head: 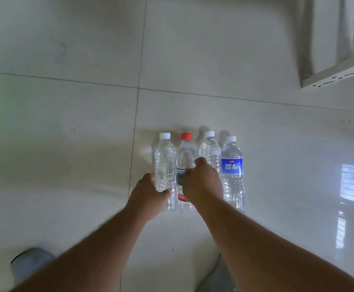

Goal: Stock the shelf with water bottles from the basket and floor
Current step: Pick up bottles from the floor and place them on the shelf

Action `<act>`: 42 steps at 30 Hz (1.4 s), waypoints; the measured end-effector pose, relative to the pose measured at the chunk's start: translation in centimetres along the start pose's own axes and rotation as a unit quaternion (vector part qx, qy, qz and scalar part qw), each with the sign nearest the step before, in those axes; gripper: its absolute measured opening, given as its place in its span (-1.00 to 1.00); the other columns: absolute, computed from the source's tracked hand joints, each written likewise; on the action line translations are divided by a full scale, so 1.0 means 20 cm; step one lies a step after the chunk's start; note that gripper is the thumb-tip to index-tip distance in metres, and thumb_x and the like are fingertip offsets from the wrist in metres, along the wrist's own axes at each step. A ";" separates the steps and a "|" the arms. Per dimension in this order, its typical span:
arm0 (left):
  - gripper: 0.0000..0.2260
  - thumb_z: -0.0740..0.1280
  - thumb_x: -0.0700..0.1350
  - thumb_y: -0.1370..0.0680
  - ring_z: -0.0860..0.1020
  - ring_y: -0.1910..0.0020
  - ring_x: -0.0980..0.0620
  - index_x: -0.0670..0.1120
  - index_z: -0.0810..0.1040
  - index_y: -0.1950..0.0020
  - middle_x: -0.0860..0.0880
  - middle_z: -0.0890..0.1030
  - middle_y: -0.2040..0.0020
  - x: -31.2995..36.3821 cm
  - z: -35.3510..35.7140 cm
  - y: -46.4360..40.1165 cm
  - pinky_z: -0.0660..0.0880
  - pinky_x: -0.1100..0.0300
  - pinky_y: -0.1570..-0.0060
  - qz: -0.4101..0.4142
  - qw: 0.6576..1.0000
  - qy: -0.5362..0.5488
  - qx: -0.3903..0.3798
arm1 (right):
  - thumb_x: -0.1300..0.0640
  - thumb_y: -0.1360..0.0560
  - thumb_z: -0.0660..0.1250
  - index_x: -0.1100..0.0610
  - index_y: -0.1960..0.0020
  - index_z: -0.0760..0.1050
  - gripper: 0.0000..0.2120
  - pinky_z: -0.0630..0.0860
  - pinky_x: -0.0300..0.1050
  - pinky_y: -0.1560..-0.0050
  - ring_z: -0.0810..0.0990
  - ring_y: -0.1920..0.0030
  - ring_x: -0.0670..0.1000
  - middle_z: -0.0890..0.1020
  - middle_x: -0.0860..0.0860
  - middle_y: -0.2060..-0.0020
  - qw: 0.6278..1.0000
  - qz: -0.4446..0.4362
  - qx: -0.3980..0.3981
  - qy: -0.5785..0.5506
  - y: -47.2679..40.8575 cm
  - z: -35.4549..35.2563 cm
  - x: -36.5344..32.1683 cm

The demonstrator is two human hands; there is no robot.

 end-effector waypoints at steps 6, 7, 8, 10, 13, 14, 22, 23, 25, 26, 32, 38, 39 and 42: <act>-0.36 0.44 0.12 -0.45 0.54 -0.13 -0.03 -0.12 0.34 -0.43 -0.06 0.52 -0.29 -0.09 -0.04 -0.06 0.37 0.24 0.10 -0.017 1.000 0.020 0.017 | -0.17 -0.57 0.24 0.07 -0.39 0.40 -0.52 0.57 -0.01 -0.12 0.60 -0.15 0.09 0.61 0.03 -0.22 0.998 -0.010 0.003 -0.058 -0.09 0.04 -0.02; -0.39 0.45 0.13 -0.44 0.55 -0.04 -0.02 -0.14 0.38 -0.37 -0.05 0.55 -0.19 -0.10 -0.04 -0.07 0.38 0.24 0.15 -0.019 0.999 0.021 0.023 | -0.20 -0.56 0.24 0.09 -0.38 0.41 -0.50 0.59 0.01 -0.11 0.60 -0.14 0.09 0.60 0.03 -0.20 0.999 -0.017 0.003 -0.050 -0.11 0.05 -0.03; -0.43 0.46 0.13 -0.42 0.54 0.10 0.01 -0.16 0.42 -0.28 -0.03 0.55 -0.04 -0.11 -0.05 -0.09 0.37 0.23 0.24 -0.021 0.999 0.023 0.031 | -0.23 -0.55 0.24 0.10 -0.35 0.42 -0.48 0.59 0.03 -0.10 0.60 -0.12 0.09 0.60 0.04 -0.19 0.999 -0.022 0.002 -0.044 -0.13 0.07 -0.04; -0.55 0.49 0.12 -0.40 0.43 0.31 0.08 -0.15 0.45 -0.06 0.01 0.46 0.16 -0.13 -0.06 -0.11 0.29 0.22 0.42 -0.033 0.998 0.040 0.046 | -0.24 -0.53 0.24 0.12 -0.30 0.44 -0.47 0.58 -0.01 -0.04 0.61 -0.06 0.09 0.61 0.06 -0.12 0.999 -0.024 -0.010 -0.037 -0.18 0.13 -0.06; -0.66 0.53 0.09 -0.37 0.50 0.30 0.10 -0.06 0.48 0.09 0.05 0.55 0.21 -0.16 -0.05 -0.14 0.32 0.26 0.42 -0.026 0.996 0.071 0.046 | -0.28 -0.45 0.29 0.14 -0.19 0.51 -0.46 0.50 -0.13 0.24 0.64 0.11 0.07 0.66 0.05 0.05 0.996 -0.013 -0.055 -0.069 -0.24 0.22 -0.07; -0.69 0.54 0.07 -0.37 0.53 0.29 0.09 -0.05 0.51 0.10 0.05 0.58 0.21 -0.16 -0.05 -0.15 0.35 0.27 0.41 -0.023 0.995 0.084 0.041 | -0.29 -0.43 0.31 0.13 -0.16 0.53 -0.46 0.46 -0.16 0.30 0.64 0.16 0.05 0.66 0.05 0.09 0.994 -0.012 -0.067 -0.080 -0.26 0.24 -0.08; -0.50 0.51 0.22 -0.19 0.64 0.18 -0.05 -0.09 0.61 0.05 -0.08 0.69 0.11 -0.25 -0.11 -0.11 0.57 0.05 0.17 -0.023 0.991 0.130 0.009 | -0.26 -0.44 0.39 0.12 -0.10 0.52 -0.52 0.34 -0.21 0.42 0.53 0.30 -0.08 0.57 -0.03 0.22 0.995 -0.056 -0.053 -0.059 -0.25 0.19 -0.10; -0.52 0.51 0.22 -0.18 0.66 0.13 -0.05 -0.05 0.61 0.04 -0.05 0.69 0.10 -0.25 -0.13 -0.07 0.59 0.01 0.10 -0.020 0.990 0.137 0.008 | -0.26 -0.45 0.39 0.12 -0.10 0.52 -0.53 0.33 -0.21 0.41 0.51 0.29 -0.10 0.56 -0.04 0.22 0.995 -0.065 -0.048 -0.057 -0.23 0.17 -0.11; -0.59 0.55 0.17 -0.25 0.66 0.08 -0.02 -0.01 0.61 0.02 0.02 0.69 0.10 -0.25 -0.20 0.02 0.59 0.00 0.03 -0.010 0.988 0.156 0.008 | -0.26 -0.46 0.38 0.10 -0.09 0.53 -0.55 0.35 -0.21 0.37 0.52 0.26 -0.09 0.57 -0.05 0.20 0.993 -0.085 -0.040 -0.065 -0.15 0.09 -0.16; -0.63 0.56 0.12 -0.30 0.64 0.06 0.02 0.00 0.61 0.00 0.06 0.68 0.09 -0.23 -0.24 0.08 0.58 0.06 0.03 -0.004 0.986 0.167 0.012 | -0.25 -0.47 0.38 0.10 -0.09 0.56 -0.56 0.41 -0.20 0.32 0.55 0.23 -0.06 0.60 -0.04 0.17 0.992 -0.095 -0.034 -0.076 -0.10 0.04 -0.18; -0.76 0.55 -0.01 -0.39 0.66 0.12 0.18 0.03 0.63 0.00 0.12 0.71 0.11 -0.07 -0.70 0.63 0.46 0.31 0.21 0.058 0.975 0.210 0.046 | -0.20 -0.45 0.42 0.07 -0.03 0.57 -0.64 0.62 -0.06 0.11 0.65 0.14 0.01 0.67 -0.04 0.14 0.981 -0.152 -0.001 -0.123 0.40 -0.47 -0.49; -0.83 0.54 -0.05 -0.41 0.64 0.18 0.28 0.03 0.63 0.04 0.18 0.70 0.16 0.23 -1.41 1.45 0.42 0.40 0.25 0.141 0.957 0.232 0.098 | -0.15 -0.45 0.45 0.05 0.03 0.52 -0.70 0.55 -0.11 0.19 0.62 0.15 -0.04 0.64 -0.05 0.17 0.960 -0.240 0.030 -0.140 1.26 -1.19 -1.00; -0.83 0.54 -0.05 -0.41 0.63 0.18 0.28 0.04 0.63 0.05 0.19 0.70 0.16 0.28 -1.55 1.61 0.41 0.41 0.25 0.156 0.954 0.229 0.110 | -0.13 -0.45 0.46 0.03 0.01 0.51 -0.71 0.52 -0.18 0.22 0.60 0.16 -0.09 0.63 -0.08 0.17 0.955 -0.259 0.037 -0.143 1.44 -1.32 -1.10; -0.83 0.54 -0.06 -0.41 0.63 0.17 0.30 0.06 0.63 0.06 0.17 0.70 0.16 0.42 -1.94 2.07 0.40 0.47 0.25 0.202 0.942 0.226 0.142 | -0.11 -0.43 0.48 -0.02 -0.04 0.48 -0.70 0.48 -0.28 0.20 0.58 0.11 -0.19 0.62 -0.17 0.13 0.935 -0.315 0.066 -0.150 1.96 -1.67 -1.36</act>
Point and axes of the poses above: each hand's wrist, its own y-axis away from the middle knuckle, its own z-axis out of the palm, x = y × z, the point moved 5 cm from there along -y, towards the middle knuckle
